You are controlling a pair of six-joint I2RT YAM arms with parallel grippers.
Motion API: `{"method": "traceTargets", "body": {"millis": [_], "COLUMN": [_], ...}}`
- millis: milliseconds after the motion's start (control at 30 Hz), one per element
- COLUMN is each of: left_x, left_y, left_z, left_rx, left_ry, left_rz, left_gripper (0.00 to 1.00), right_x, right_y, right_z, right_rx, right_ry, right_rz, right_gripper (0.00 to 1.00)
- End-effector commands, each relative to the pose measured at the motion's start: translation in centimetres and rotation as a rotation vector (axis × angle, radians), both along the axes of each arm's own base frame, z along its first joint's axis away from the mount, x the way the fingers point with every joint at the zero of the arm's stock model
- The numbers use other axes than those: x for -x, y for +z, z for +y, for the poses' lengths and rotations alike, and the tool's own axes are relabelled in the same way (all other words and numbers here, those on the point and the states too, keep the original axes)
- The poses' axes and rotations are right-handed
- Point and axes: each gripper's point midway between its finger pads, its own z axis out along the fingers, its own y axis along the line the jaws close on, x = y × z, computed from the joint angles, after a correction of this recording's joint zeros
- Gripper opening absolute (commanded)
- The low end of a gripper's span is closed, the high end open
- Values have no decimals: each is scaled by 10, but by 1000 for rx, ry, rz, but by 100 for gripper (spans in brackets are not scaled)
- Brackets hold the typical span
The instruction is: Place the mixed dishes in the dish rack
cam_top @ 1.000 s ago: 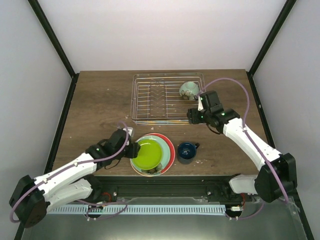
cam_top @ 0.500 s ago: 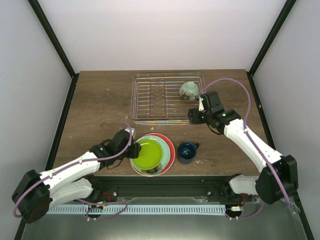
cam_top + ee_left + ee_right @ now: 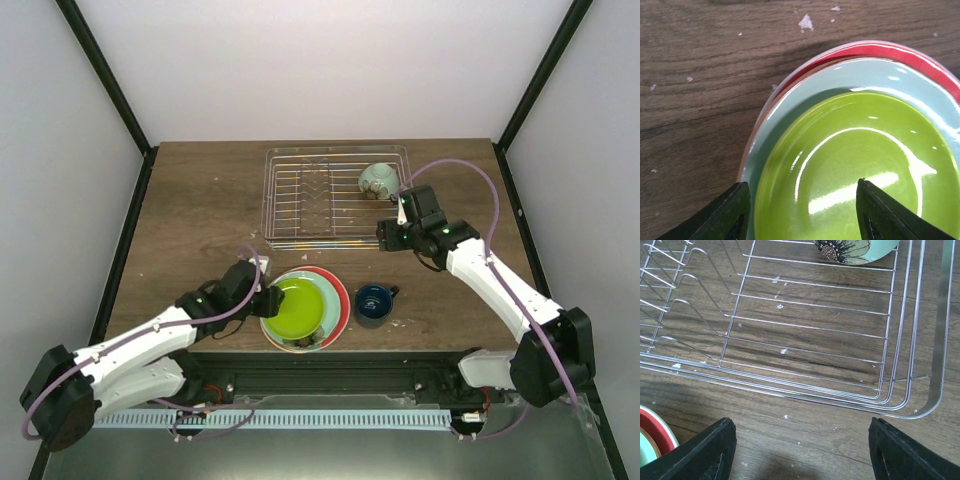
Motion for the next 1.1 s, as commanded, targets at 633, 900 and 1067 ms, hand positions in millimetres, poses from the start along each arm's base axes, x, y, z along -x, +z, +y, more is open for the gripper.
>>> {"method": "traceTargets", "body": {"millis": [633, 900, 1067], "left_x": [6, 11, 16], "left_y": [59, 52, 31], "left_z": [-173, -203, -217], "left_rx": [-18, -38, -88], "left_ry": [-330, -376, -397], "left_rz": [-100, -79, -47], "left_gripper": [62, 62, 62], "right_x": [-12, -6, -7], "right_y": [31, 22, 18], "right_z": [-89, -128, -126], "right_rx": [119, 127, 99], "right_ry": [-306, -387, -386], "right_rz": [-73, -58, -52], "right_gripper": [81, 81, 81]}}
